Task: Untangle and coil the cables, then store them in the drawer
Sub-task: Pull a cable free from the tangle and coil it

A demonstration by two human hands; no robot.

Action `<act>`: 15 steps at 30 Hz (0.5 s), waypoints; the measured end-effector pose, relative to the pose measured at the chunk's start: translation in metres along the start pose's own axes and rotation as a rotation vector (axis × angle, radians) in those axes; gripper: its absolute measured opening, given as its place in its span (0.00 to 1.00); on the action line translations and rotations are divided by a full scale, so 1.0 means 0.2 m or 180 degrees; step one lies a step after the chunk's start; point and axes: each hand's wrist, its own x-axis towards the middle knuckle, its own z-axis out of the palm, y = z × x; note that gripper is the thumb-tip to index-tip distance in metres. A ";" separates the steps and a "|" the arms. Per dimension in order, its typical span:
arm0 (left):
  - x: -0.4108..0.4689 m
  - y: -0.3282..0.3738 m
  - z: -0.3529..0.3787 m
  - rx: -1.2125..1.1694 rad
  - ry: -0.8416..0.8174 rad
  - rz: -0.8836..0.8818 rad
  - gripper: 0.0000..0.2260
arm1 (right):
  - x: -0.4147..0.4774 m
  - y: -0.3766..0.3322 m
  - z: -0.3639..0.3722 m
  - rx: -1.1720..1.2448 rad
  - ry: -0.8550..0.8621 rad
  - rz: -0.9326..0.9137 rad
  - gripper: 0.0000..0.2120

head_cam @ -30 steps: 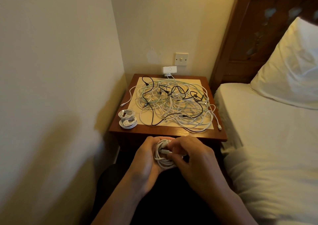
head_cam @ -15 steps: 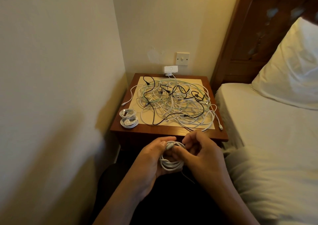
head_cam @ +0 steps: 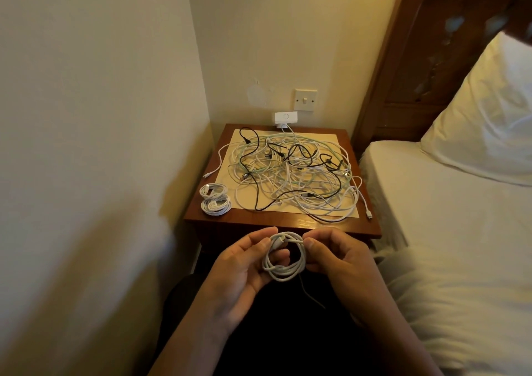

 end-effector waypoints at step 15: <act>-0.03 0.02 -0.07 0.1677 -0.0492 -0.0198 0.14 | 0.02 -0.01 -0.05 -0.0125 -0.0441 0.0080 0.07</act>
